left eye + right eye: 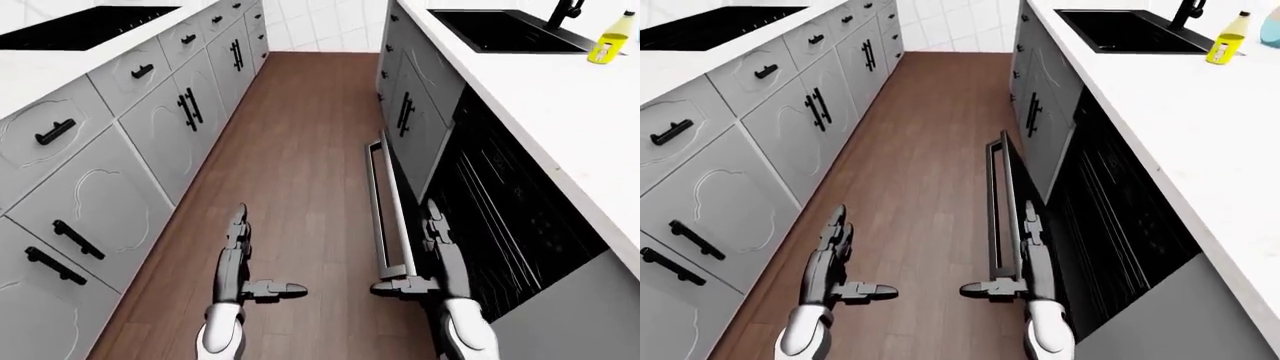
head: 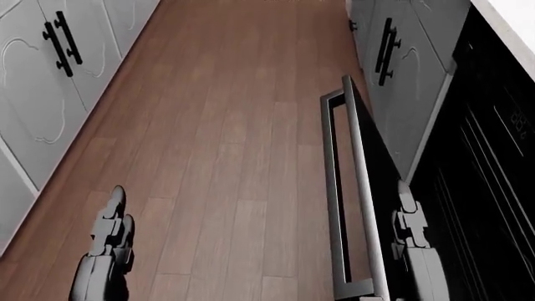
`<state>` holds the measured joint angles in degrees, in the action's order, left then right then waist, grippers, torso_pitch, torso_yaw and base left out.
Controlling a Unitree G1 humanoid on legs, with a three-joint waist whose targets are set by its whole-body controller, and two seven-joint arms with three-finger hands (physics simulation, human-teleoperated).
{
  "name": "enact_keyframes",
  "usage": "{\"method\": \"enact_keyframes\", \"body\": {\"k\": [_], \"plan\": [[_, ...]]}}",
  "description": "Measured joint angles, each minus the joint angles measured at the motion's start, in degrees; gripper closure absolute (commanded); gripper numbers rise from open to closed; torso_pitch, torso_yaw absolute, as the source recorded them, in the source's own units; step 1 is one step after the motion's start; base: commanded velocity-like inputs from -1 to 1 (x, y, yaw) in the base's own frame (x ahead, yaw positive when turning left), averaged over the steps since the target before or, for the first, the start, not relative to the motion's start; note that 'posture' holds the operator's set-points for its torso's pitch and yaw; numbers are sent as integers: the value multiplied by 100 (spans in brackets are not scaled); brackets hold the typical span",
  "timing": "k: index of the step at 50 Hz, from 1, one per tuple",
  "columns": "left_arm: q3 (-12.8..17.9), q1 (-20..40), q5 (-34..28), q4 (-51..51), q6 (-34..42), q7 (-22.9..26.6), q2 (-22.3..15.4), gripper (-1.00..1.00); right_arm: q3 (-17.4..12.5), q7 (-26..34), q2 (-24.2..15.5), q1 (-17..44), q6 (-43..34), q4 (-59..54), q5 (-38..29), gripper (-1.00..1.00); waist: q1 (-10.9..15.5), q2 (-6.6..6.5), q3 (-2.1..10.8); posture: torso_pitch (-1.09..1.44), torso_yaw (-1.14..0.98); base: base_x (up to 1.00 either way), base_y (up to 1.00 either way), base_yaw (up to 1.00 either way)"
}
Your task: Close the dishwasher door
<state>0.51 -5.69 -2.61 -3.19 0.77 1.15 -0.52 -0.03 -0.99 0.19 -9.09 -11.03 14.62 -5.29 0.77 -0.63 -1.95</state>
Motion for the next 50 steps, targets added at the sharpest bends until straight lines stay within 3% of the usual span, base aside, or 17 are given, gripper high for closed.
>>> {"method": "enact_keyframes", "body": {"k": [3,5,7,10,14,18,22,27,37,45,50], "plan": [[36,-4,2,7,8,-29,-8,-100,28,25,8,10,29,33,11,-100,55,87,-6,0,0,11,0,0],[14,0,2,-29,10,-30,1,-100,-2,25,-2,2,37,48,17,-100,46,251,-11,0,0,11,0,0],[-78,13,0,-13,5,-13,53,-100,-101,5,-45,-15,33,7,16,-100,-48,178,-45,0,0,12,0,0],[-174,18,2,-2,28,40,70,-100,-186,-42,-54,-65,-10,-41,8,-100,-129,312,-53,0,0,14,0,0],[-100,42,9,-73,-2,37,46,-100,-104,-38,-50,-9,38,63,-14,-100,-138,202,-55,0,0,3,0,0],[-86,53,9,-107,-42,16,39,-100,-42,-9,-34,-27,38,193,-32,-100,-189,-109,-38,0,0,0,0,0],[-19,-12,0,22,33,-9,13,-100,79,33,3,-72,-133,167,-47,-100,-153,66,-14,0,0,0,0,0],[-46,9,1,3,56,-6,22,-100,70,22,-12,18,-223,335,-87,-100,-111,129,63,0,0,0,0,0],[-32,72,14,62,-6,-22,23,-100,438,-36,35,334,-624,496,-324,-100,-71,144,112,0,0,0,0,0],[4,88,124,42,33,59,23,-100,1050,-152,229,880,-788,-102,-657,-100,-64,112,117,0,0,0,0,0],[47,118,185,66,81,62,15,-100,1251,-184,371,1129,-791,-485,-828,-100,-65,85,128,0,0,0,0,0]]}}
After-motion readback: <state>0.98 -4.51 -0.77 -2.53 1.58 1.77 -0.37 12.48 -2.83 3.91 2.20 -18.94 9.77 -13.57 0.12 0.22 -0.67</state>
